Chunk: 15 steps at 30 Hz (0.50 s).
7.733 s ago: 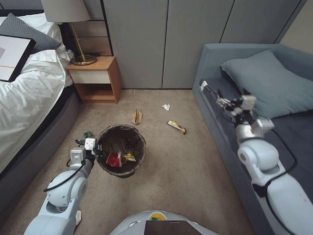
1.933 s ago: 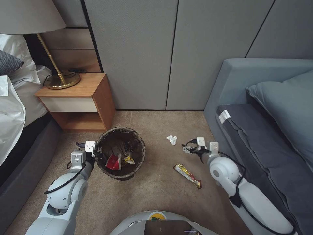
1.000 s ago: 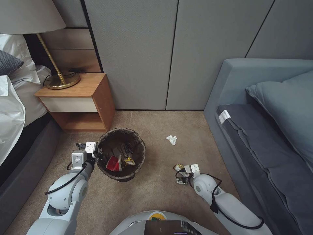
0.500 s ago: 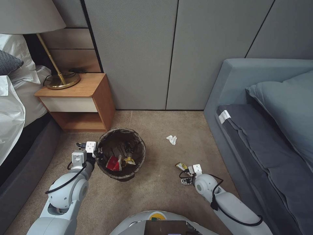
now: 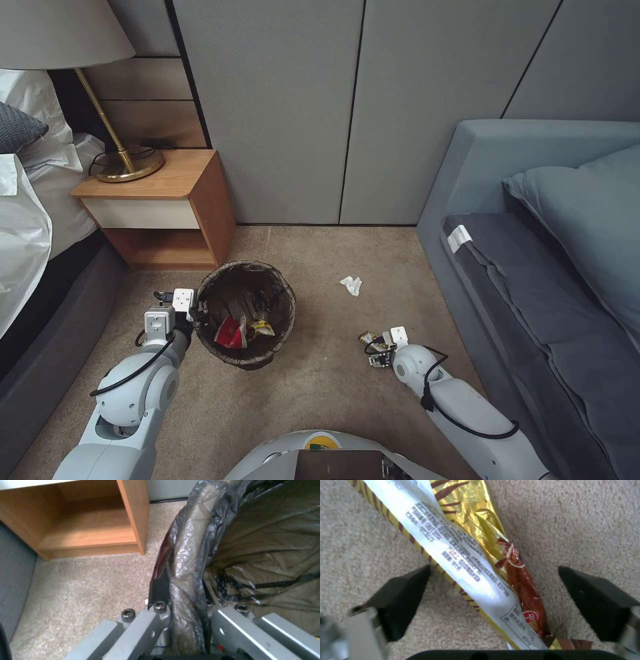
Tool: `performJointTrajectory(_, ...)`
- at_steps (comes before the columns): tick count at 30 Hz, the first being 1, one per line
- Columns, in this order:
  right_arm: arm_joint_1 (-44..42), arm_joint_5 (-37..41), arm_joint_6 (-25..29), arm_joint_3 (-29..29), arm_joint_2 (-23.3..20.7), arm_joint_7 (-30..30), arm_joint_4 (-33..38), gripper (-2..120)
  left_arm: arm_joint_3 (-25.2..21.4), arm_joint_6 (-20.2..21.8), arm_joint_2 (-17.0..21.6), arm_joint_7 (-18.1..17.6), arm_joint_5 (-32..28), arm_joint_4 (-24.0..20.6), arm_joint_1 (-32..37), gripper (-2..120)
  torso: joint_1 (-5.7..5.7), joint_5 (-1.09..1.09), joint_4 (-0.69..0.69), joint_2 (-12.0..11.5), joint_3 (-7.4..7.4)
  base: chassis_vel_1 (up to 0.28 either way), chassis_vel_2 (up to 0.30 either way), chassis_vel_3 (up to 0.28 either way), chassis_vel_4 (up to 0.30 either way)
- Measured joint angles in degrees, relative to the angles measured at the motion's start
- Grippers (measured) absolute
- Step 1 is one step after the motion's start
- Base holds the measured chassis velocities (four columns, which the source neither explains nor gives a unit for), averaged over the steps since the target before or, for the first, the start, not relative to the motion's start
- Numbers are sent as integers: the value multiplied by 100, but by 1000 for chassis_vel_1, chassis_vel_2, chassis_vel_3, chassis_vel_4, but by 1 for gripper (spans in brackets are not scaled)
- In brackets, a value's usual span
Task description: Pick up the trash bin, then pick up the garbage from the floor and place it into the trash bin.
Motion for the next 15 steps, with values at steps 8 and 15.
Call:
performJointTrajectory(8,-86,-145,8,70,10,-190,2,61,17,-1,-4,0,-2,55,-44,0,0,-1,1,1,-1,0,0,0,0)
performJointTrajectory(15,-95,-176,16,105,-67,-184,9,43,13,3,-1,-1,-4,67,-54,0,0,1,3,0,0,0,0,0,0)
